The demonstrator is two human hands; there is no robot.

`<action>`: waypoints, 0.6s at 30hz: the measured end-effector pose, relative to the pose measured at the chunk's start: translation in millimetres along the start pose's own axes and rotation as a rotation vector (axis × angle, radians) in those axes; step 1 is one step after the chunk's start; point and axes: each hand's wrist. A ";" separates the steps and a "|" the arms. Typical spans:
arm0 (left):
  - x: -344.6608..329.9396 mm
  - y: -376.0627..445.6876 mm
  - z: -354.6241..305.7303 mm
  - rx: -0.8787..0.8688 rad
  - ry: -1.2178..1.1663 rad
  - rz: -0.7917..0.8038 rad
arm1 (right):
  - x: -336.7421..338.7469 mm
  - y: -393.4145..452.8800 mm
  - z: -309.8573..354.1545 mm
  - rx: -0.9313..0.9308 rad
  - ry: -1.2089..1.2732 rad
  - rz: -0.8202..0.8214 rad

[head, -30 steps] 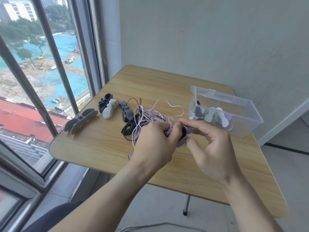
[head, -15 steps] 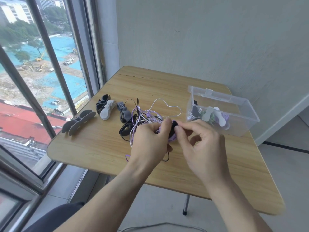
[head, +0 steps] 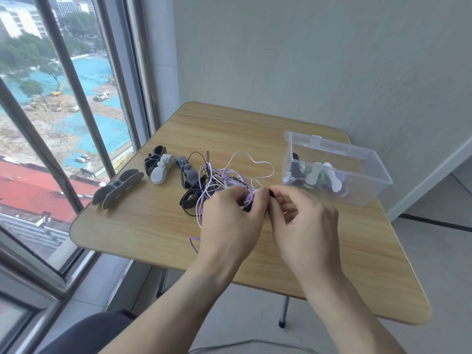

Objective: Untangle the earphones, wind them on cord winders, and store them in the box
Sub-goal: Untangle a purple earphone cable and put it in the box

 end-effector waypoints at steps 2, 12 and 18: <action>-1.6 -1.9 -0.3 -0.021 0.019 0.021 | 0.7 0.1 -1.5 -0.057 0.014 0.031; -1.9 -2.1 -6.7 0.084 0.022 0.167 | 18.8 11.8 -9.2 -0.110 0.093 0.275; -1.7 0.4 -11.8 0.161 -0.050 0.128 | 13.1 5.7 -11.3 -0.149 0.217 0.251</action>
Point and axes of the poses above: each hand's wrist, its own y-axis towards the middle knuckle, its own x-axis out of the back of the hand, z = x × y, and after that the axes turned 6 degrees about -y, right-handed
